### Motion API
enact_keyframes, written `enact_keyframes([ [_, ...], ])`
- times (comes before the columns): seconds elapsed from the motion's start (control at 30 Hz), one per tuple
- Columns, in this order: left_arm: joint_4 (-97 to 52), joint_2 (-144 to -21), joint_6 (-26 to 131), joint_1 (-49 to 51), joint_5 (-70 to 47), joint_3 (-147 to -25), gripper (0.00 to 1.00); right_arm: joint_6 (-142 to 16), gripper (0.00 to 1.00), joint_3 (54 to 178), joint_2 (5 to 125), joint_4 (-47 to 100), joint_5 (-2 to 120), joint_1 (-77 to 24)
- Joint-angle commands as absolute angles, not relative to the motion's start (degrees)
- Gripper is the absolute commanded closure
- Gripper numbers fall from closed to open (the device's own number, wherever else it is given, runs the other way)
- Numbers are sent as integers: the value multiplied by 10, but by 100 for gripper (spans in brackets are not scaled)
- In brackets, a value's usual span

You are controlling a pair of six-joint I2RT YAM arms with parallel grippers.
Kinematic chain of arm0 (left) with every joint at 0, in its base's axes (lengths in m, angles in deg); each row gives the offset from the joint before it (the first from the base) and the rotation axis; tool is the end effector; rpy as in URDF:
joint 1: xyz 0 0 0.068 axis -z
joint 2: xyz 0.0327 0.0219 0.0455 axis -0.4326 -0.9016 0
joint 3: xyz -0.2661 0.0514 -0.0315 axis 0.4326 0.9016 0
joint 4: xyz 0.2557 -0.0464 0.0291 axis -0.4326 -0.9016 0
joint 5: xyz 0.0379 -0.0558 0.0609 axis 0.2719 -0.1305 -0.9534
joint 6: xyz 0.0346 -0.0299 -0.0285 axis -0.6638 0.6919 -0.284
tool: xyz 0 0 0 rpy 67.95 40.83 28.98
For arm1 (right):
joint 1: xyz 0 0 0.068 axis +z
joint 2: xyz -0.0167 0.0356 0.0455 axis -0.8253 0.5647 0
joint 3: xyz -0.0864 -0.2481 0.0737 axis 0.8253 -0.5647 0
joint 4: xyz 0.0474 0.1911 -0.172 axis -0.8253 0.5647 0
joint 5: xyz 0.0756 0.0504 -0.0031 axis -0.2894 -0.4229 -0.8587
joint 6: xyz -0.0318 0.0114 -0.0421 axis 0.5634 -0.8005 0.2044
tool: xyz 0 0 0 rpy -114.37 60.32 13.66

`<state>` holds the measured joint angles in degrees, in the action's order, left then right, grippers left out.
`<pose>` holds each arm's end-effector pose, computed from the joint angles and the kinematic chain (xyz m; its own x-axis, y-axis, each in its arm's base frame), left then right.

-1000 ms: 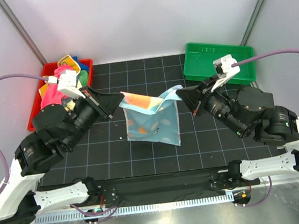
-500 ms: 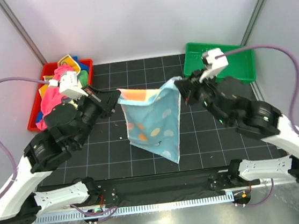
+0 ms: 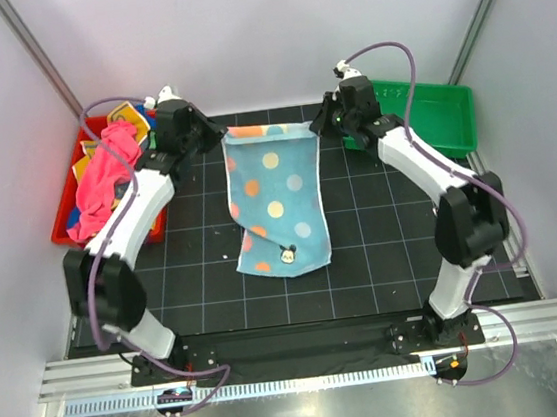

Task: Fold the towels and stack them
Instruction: Flatten out the crumpled towel, then fold the towel

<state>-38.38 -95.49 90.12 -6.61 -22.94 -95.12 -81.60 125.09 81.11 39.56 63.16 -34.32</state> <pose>0.3472 -0.1176 0.3654 -0.4316 -0.6505 -0.6249 -0.0789 0.7174 -0.6922 0.3756 0.1486 0.3310 -0.5509 0.2461 -0.7975 -0.1929 0.8921 0.4086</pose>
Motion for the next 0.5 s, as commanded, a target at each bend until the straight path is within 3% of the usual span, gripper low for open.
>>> enact_keyframes([
  [0.0, -289, -1027, 904, -106, -109, -1034, 100, -850, 99, 1321, 879, 325, 547, -380],
  [0.3, -265, -1177, 907, -144, -56, -1120, 100, -859, 99, 1413, 1023, 315, 531, -402],
  [0.47, -232, -1182, 933, -147, -27, -1059, 100, -882, 99, 1385, 1023, 316, 516, -401],
])
